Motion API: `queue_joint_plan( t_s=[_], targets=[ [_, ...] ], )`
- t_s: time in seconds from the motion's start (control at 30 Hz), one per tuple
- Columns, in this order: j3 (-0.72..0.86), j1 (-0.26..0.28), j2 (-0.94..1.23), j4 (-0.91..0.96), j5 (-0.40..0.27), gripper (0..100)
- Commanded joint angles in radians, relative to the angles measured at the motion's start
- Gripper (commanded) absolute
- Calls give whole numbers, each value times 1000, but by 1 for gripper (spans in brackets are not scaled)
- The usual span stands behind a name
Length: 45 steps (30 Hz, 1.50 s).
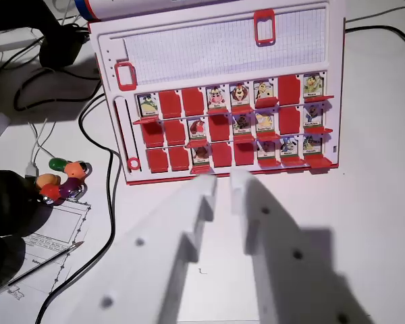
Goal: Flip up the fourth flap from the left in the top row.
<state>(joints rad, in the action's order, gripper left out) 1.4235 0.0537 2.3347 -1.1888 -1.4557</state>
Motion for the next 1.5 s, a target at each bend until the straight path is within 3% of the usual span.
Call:
queue_joint_plan(
  t_s=[0.0, 0.57, 1.47],
  targets=[
    [-110, -11, -14, 5, -14, 2],
    [-376, -3, -318, -140, 40, 2],
    [-905, 31, -977, -268, 132, 2]
  ],
)
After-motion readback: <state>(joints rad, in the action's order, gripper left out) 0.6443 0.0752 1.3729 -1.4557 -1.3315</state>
